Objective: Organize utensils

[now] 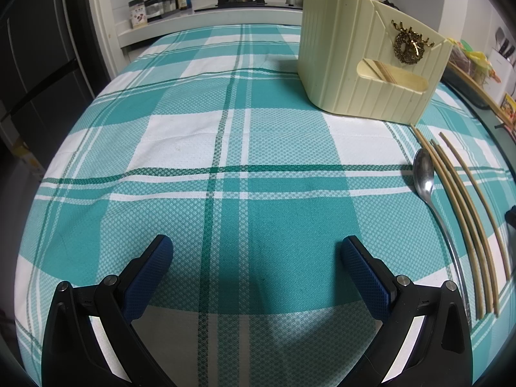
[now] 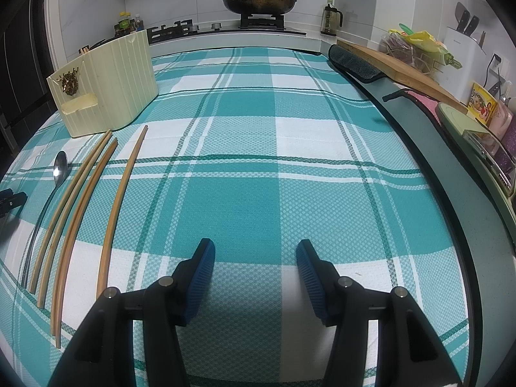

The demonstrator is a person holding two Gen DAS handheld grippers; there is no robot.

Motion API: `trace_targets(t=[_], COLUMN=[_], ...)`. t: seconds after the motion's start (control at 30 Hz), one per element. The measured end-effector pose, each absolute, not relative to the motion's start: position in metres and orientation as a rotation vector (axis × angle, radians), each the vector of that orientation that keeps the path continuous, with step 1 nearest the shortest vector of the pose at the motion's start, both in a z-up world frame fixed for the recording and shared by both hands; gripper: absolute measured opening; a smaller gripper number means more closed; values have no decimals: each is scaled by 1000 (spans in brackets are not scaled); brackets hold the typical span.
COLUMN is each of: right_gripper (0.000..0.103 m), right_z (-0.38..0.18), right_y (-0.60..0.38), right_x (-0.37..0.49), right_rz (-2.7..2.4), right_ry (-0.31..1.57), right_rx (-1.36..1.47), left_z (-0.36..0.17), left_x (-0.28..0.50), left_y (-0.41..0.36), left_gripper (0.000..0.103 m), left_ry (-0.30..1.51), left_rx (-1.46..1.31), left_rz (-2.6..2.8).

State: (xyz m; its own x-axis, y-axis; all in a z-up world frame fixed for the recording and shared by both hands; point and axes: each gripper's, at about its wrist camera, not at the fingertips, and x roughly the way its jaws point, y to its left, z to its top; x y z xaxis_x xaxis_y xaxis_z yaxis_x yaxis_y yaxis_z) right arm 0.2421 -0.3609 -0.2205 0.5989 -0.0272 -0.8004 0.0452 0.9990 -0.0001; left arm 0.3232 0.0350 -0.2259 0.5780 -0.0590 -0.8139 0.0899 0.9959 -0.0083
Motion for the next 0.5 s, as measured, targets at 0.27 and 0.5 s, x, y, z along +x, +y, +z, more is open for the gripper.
trace_targets(t=[0.27, 0.5], right_gripper=[55, 55], right_z=[-220, -220], right_y=[-361, -361], right_x=[242, 242], right_rz=[-42, -41], right_ry=[927, 927], right_rx=[21, 23], left_z=[-226, -226], left_x=[323, 322], left_y=[35, 33], left_gripper=[103, 103], left_ry=[950, 950], left_rx=[35, 36], left_rz=[-87, -87])
